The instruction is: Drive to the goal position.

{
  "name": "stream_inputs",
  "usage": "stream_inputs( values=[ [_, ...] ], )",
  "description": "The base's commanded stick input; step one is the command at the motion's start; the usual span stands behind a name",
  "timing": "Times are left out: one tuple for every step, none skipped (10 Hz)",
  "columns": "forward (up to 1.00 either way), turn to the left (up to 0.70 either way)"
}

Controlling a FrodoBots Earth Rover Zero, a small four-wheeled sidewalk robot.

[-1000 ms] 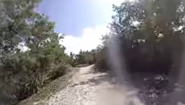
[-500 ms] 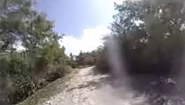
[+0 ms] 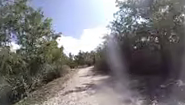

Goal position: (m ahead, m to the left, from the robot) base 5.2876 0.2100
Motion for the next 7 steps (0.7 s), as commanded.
stream_inputs(
  values=[
    [0.60,0.01],
    [0.60,0.01],
    [0.60,0.01],
    [0.60,0.01],
    [0.60,0.01],
    [0.60,0.01],
    [0.60,0.01]
  ],
)
